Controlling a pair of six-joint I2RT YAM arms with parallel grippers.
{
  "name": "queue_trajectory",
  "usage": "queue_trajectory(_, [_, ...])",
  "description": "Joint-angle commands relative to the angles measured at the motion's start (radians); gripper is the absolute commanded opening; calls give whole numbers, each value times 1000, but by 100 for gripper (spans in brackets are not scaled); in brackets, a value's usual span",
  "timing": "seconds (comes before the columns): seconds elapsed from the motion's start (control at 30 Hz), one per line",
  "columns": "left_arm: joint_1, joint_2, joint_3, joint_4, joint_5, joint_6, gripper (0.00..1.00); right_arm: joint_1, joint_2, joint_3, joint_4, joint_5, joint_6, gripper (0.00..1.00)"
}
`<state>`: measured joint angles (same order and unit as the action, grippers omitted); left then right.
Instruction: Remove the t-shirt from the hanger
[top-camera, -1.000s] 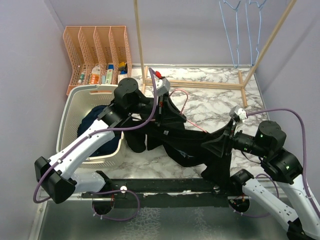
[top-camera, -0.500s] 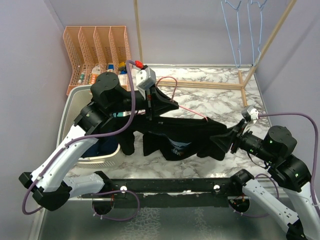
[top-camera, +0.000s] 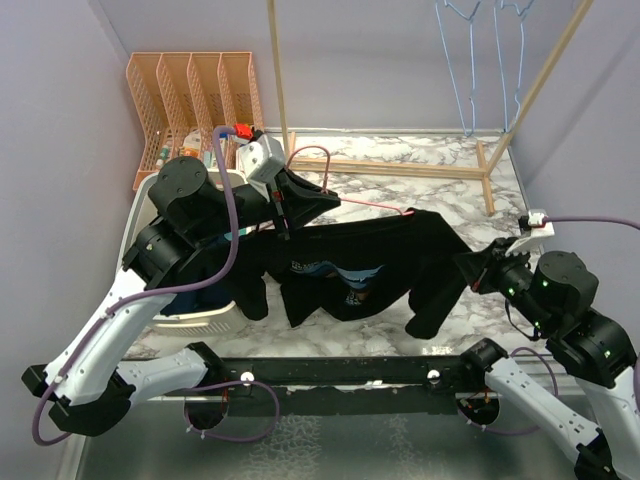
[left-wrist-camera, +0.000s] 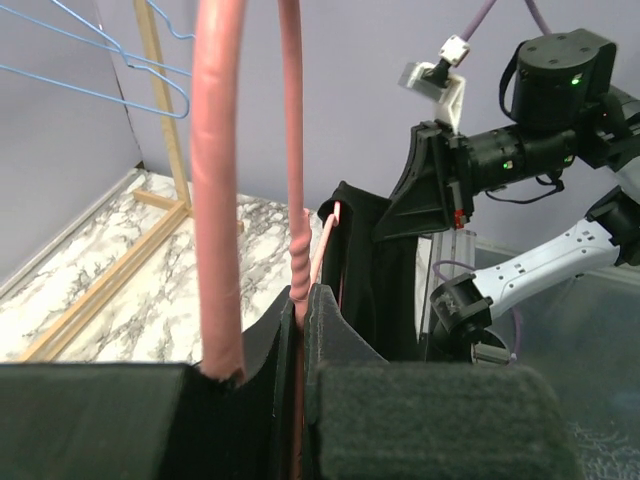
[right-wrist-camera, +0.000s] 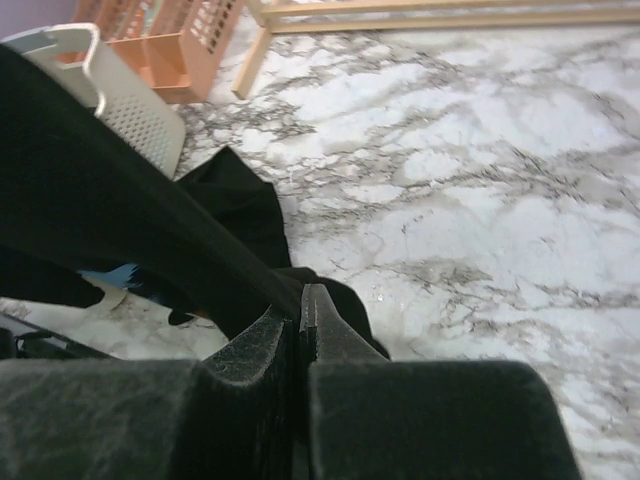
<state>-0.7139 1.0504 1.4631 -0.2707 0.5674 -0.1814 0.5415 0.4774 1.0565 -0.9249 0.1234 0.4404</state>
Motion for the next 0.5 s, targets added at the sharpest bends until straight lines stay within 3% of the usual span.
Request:
queue_trajectory(0.0, [13,-76,27,101,-109,10,0,1,61,14,-166,203,97,1])
queue_trajectory(0.47, [13,-183,29,80,-169,9,0,1,139,6,-174,224,119,1])
